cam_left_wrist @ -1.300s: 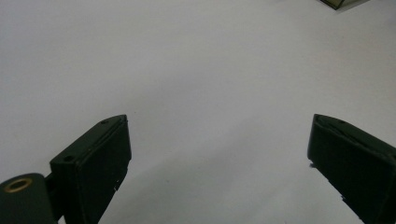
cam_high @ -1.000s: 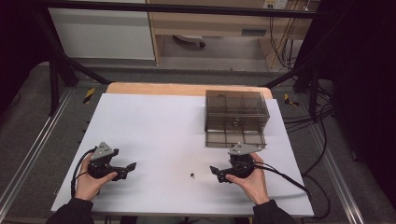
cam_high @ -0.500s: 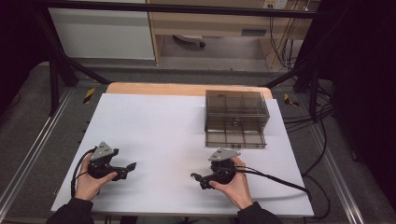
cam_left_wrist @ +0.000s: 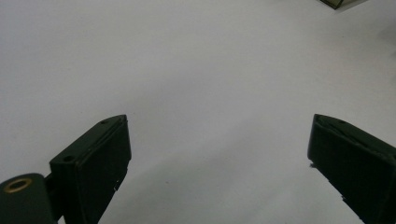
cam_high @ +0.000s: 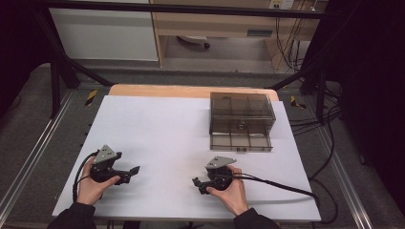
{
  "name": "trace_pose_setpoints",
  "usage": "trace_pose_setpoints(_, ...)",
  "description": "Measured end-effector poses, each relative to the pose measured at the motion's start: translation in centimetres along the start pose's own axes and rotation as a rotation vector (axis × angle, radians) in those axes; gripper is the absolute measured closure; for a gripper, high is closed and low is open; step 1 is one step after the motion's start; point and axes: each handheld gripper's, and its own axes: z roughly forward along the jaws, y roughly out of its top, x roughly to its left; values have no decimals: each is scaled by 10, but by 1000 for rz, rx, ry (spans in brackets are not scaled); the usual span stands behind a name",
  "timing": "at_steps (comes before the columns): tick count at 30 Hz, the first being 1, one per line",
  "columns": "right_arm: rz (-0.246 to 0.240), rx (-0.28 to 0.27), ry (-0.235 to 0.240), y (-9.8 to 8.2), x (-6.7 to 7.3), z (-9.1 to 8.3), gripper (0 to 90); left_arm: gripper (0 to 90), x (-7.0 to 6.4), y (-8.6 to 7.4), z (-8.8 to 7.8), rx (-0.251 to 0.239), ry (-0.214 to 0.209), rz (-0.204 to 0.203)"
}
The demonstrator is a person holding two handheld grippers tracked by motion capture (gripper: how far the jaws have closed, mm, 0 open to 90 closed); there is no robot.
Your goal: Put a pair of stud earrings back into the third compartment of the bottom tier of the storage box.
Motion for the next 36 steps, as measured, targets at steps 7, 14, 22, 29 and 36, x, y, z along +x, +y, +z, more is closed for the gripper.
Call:
trace_pose_setpoints(7,24,13,12,-1,1,3,489,57,0,0,0,-2,-1,-3)
trace_pose_setpoints(14,37,32,19,-3,3,5,627,56,0,0,0,-4,-2,-4)
trace_pose_setpoints(22,2,53,16,0,8,9,715,57,0,0,-1,-3,-1,-1)
trace_pose_setpoints(29,-9,58,-5,0,7,9,810,57,0,0,-1,-3,-1,-1)
trace_pose_setpoints(36,0,61,-2,1,7,8,822,57,0,0,-1,-6,0,-4)
